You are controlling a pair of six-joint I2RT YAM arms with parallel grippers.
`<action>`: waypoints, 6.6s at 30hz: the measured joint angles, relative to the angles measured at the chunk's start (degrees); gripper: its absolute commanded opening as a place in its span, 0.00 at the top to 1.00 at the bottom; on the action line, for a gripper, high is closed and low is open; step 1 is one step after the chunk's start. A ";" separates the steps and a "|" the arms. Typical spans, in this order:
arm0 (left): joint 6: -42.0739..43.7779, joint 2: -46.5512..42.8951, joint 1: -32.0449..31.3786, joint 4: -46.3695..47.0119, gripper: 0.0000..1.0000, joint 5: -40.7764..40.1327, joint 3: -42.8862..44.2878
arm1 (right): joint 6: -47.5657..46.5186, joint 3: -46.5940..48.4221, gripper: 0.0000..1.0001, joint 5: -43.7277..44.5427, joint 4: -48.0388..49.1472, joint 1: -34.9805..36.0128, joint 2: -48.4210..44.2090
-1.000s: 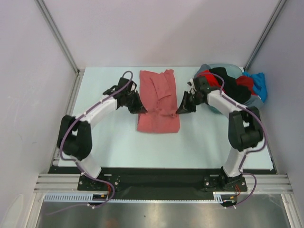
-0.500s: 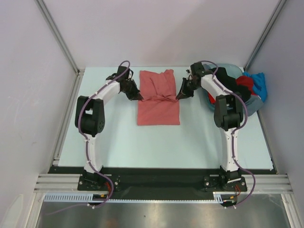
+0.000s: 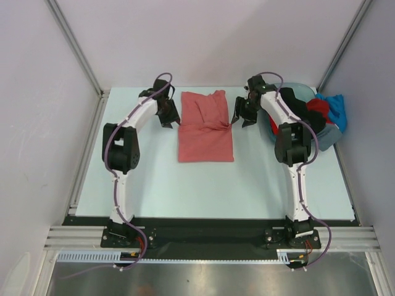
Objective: Fold and stack the t-shirts
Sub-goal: Fold the tshirt
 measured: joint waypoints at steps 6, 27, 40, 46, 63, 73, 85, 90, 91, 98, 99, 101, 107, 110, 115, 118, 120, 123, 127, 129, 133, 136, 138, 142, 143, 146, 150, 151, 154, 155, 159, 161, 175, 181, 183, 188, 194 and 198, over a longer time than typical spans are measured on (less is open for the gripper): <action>3.61 -13.00 -1.25 -0.11 0.62 -3.41 -10.01 | -0.74 -13.79 0.34 4.61 0.11 2.38 -12.50; 4.15 -15.32 -9.16 14.91 0.68 8.39 -34.53 | 5.55 -54.07 0.83 -11.26 21.05 4.46 -25.42; 5.77 -23.89 -5.95 11.32 0.65 10.19 -35.58 | 4.57 -48.70 0.74 -12.83 19.47 4.31 -30.25; 3.21 -8.94 -2.21 15.89 0.65 14.47 -25.40 | 6.08 -33.55 0.75 -15.26 24.74 4.11 -14.86; 6.03 -5.53 3.41 10.03 0.49 10.82 -9.42 | 7.23 -1.36 0.43 -11.63 14.82 -2.54 2.64; 7.54 -17.11 4.24 13.07 0.45 12.41 -26.25 | 3.82 -25.81 0.23 -8.61 12.87 0.92 -16.76; 8.90 1.20 4.20 16.15 0.67 13.22 -9.31 | 2.97 -27.67 0.28 -7.63 13.49 -0.13 -16.13; 8.68 3.56 4.09 16.55 0.85 13.94 -5.81 | 3.02 -29.40 0.28 -7.50 13.44 -0.07 -16.13; 8.70 3.93 4.07 16.50 0.90 14.08 -5.57 | 2.99 -29.68 0.28 -7.50 13.44 0.02 -16.13; 8.31 5.05 3.78 15.74 1.00 14.12 -4.13 | 3.02 -30.32 0.28 -7.43 13.73 0.52 -16.13; 8.31 5.05 3.65 15.78 1.00 14.10 -3.85 | 3.02 -30.51 0.28 -7.43 13.77 0.59 -16.13; 8.28 5.05 3.37 15.89 0.99 14.08 -3.56 | 3.04 -30.86 0.28 -7.45 13.79 0.68 -16.13; 7.85 5.07 2.29 16.20 1.00 14.05 -2.73 | 3.08 -31.98 0.28 -7.45 14.01 0.85 -16.13; 7.63 5.66 2.23 15.19 0.99 13.57 -0.17 | 3.08 -32.17 0.28 -7.43 14.05 0.94 -16.13; 7.41 9.29 2.25 13.20 0.95 11.13 4.70 | 3.21 -32.96 0.28 -7.26 14.16 1.14 -16.17; 7.32 10.93 2.34 11.89 0.91 10.84 5.53 | 3.34 -33.31 0.28 -7.23 14.16 1.25 -16.20; 7.41 11.26 2.43 11.06 0.87 10.21 6.43 | 3.45 -33.40 0.28 -7.23 14.16 1.33 -16.20; 7.43 11.63 2.45 10.19 0.81 9.79 7.32 | 3.48 -33.40 0.28 -7.23 14.16 1.60 -16.20; 7.72 11.63 2.29 9.73 0.65 9.16 7.72 | 3.48 -33.42 0.28 -7.23 14.16 2.01 -16.28; 7.76 11.37 2.14 9.42 0.56 8.81 7.93 | 3.48 -33.42 0.28 -7.23 14.14 2.16 -16.39; 7.89 9.55 2.05 6.84 0.43 5.29 7.89 | 3.72 -33.88 0.26 -6.60 14.19 2.27 -17.11; 7.85 6.93 2.36 5.01 0.36 2.93 6.97 | 4.57 -35.50 0.23 -5.25 14.19 2.27 -18.78; 7.85 4.00 2.49 4.17 0.36 1.90 5.31 | 5.07 -36.76 0.22 -4.44 14.16 2.25 -20.24; 7.52 -3.76 2.58 3.93 0.40 0.50 -0.94 | 7.10 -39.71 0.20 -3.15 14.95 2.23 -23.39; 7.17 -6.25 2.58 4.20 0.41 0.46 -3.45 | 7.82 -41.09 0.19 -2.67 15.39 2.21 -24.55; 3.61 -15.58 2.58 7.17 0.47 1.25 -15.85 | 12.11 -47.28 0.15 -1.29 18.49 2.14 -29.27; -7.19 -29.53 2.47 16.33 0.45 4.15 -39.87 | 21.11 -61.46 0.13 -0.59 28.15 2.19 -38.45; -10.75 -32.39 2.34 18.78 0.44 4.87 -45.81 | 23.89 -65.18 0.13 -0.44 30.64 2.25 -40.57; -19.45 -36.76 1.86 24.30 0.43 6.36 -57.81 | 31.91 -73.99 0.18 0.44 39.52 2.93 -44.24; -22.12 -37.20 1.57 25.86 0.44 6.73 -60.46 | 34.62 -76.43 0.19 0.94 42.53 3.32 -44.81; -29.99 -37.27 -0.09 31.41 0.44 6.82 -65.92 | 43.71 -84.43 0.34 3.26 52.98 4.76 -46.90; -33.46 -37.33 -0.98 34.64 0.46 6.93 -67.54 | 47.17 -86.62 0.36 4.46 55.98 5.40 -47.43; -47.87 -34.10 -1.84 42.82 0.56 6.88 -68.94 | 59.80 -87.84 0.44 17.29 59.10 13.05 -47.50; -50.80 -33.03 -1.84 44.46 0.59 7.26 -68.94 | 63.63 -88.61 0.47 19.32 59.21 13.38 -47.74; -51.39 -32.65 -1.84 44.98 0.60 7.54 -68.94 | 64.35 -88.61 0.48 19.56 59.21 13.62 -47.63; -51.80 -32.28 -1.77 45.64 0.64 8.07 -69.07 | 66.14 -88.67 0.52 20.35 59.47 14.08 -47.21; -51.91 -31.76 -1.31 46.56 0.73 8.98 -69.44 | 67.54 -88.67 0.60 20.92 61.02 14.82 -46.12; -51.60 -31.23 -0.96 46.66 0.85 9.55 -69.42 | 67.73 -88.54 1.00 20.79 62.23 14.95 -44.65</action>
